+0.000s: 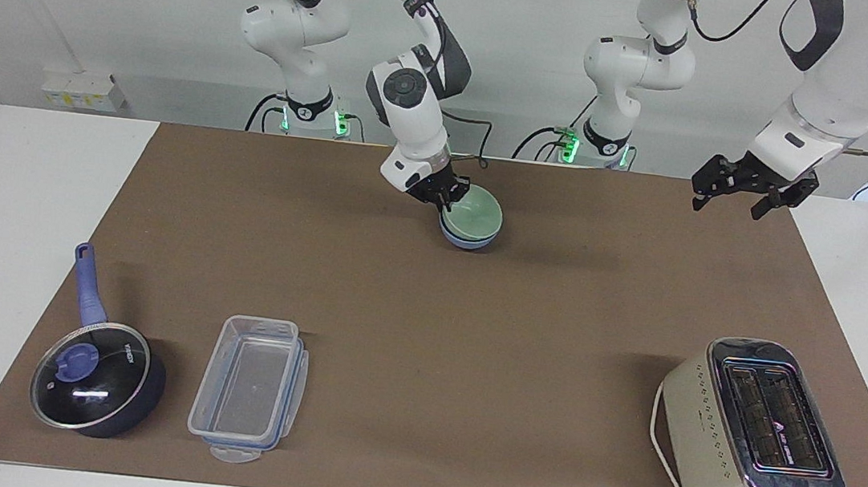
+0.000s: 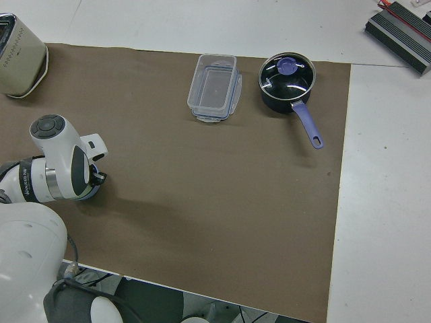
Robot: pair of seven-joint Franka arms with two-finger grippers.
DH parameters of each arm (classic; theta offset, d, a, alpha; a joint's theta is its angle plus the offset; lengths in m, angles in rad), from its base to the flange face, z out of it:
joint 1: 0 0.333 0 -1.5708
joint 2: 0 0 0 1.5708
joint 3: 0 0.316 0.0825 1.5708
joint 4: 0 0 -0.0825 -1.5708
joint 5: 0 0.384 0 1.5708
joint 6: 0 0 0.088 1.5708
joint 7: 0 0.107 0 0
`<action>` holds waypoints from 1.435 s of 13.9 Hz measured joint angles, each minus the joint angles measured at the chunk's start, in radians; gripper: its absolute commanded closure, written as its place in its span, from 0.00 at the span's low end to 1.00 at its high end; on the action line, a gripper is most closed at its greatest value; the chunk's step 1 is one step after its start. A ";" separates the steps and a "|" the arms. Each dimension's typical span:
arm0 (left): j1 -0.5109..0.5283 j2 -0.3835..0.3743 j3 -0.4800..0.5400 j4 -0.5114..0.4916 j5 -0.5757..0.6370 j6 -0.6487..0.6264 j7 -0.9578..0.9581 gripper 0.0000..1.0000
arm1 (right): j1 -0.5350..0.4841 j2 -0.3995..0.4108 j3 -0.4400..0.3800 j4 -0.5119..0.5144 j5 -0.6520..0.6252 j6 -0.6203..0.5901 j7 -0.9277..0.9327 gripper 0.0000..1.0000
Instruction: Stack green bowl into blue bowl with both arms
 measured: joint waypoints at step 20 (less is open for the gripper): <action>0.000 0.000 0.000 0.000 0.000 0.000 0.000 0.00 | -0.271 -0.255 -0.025 0.041 -0.060 -0.203 -0.115 0.00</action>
